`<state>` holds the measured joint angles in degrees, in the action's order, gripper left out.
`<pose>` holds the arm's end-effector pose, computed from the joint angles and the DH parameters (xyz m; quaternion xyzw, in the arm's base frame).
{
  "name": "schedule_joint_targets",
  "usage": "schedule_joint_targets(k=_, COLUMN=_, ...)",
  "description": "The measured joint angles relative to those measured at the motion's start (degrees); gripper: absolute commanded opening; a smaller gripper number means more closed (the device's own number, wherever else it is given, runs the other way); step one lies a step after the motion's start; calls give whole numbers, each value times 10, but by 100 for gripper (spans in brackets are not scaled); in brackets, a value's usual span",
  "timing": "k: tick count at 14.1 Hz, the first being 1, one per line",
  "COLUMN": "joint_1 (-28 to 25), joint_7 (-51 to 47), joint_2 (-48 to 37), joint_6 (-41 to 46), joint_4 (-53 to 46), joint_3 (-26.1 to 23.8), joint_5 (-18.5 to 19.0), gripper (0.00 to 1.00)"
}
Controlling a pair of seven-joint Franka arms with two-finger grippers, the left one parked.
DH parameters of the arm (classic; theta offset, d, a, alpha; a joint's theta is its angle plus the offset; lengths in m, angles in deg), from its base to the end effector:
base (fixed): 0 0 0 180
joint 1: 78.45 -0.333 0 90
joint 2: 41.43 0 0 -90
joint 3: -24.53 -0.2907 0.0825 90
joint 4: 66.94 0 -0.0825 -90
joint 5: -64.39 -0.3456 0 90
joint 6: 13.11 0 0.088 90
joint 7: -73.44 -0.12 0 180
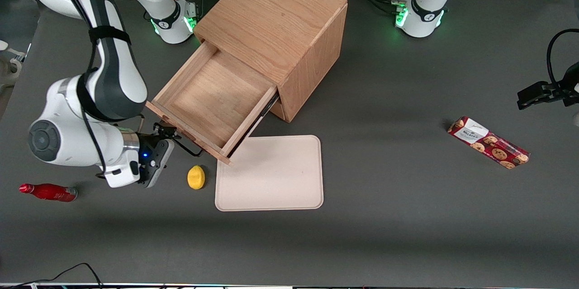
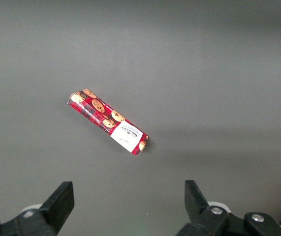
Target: Open upper drawer
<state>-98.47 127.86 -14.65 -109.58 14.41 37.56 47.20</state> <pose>0.6092 0.1290 0.3984 -0.8641 -0.4851 0.0486 0.1249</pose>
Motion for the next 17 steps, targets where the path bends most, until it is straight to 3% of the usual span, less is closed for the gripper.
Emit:
schedule_joint_targets(k=4, joint_1=4, joint_7=-54, joint_2=-28, joint_6=71, joint_4=-25, joint_3=27, joint_5=2, gripper=100)
schedule_joint_targets(k=11, joint_1=4, joint_7=-206, joint_2=-110, joint_6=282, joint_4=-153, joint_3=26, joint_5=57, gripper=100)
schedule_joint_targets(k=15, joint_1=0, joint_7=-359, joint_2=-121, joint_6=291, joint_4=-168, joint_3=10, joint_5=72, gripper=100)
schedule_joint_targets(k=17, joint_1=2, joint_7=-430, joint_2=-131, joint_6=285, joint_4=-154, joint_3=-15, joint_5=98, gripper=100)
